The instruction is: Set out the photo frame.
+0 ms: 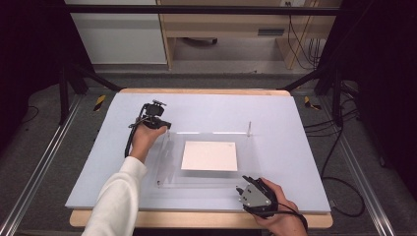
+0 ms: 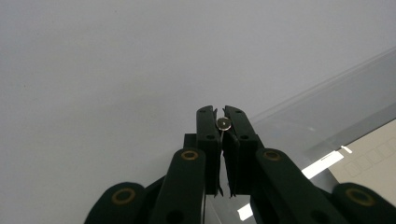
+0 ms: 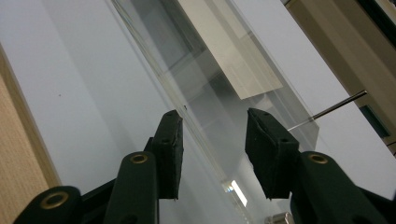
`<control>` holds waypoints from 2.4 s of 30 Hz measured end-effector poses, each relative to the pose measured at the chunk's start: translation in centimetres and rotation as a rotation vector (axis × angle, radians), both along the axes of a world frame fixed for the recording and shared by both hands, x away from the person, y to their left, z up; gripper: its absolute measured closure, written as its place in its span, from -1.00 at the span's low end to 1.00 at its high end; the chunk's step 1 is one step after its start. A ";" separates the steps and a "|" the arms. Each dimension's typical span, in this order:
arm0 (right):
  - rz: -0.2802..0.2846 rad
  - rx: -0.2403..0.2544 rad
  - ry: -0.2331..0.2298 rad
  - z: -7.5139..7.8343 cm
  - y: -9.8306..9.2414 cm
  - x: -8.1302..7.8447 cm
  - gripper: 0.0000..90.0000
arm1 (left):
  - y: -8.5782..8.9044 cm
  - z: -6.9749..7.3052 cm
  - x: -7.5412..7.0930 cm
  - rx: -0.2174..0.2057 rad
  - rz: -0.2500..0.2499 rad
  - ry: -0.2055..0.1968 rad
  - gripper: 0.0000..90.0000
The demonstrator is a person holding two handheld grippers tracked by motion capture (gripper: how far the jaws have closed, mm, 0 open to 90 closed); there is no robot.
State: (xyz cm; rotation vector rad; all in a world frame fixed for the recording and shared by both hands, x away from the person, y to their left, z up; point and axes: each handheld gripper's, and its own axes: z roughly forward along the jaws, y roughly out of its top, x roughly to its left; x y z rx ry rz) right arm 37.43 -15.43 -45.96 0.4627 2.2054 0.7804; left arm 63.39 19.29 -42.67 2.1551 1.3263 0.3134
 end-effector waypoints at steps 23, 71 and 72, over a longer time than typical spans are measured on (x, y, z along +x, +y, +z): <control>0.013 -0.036 -0.048 1.5 1.1 0.0 0.44 | 0.1 0.2 -0.3 0.018 0.012 -0.068 0.53; 0.003 0.070 0.090 9.1 0.4 4.3 0.48 | -1.0 9.2 -21.9 0.096 -0.537 -0.487 0.11; 0.002 0.072 0.095 9.1 0.4 4.4 0.48 | -1.0 8.7 -21.8 0.103 -0.540 -0.489 0.13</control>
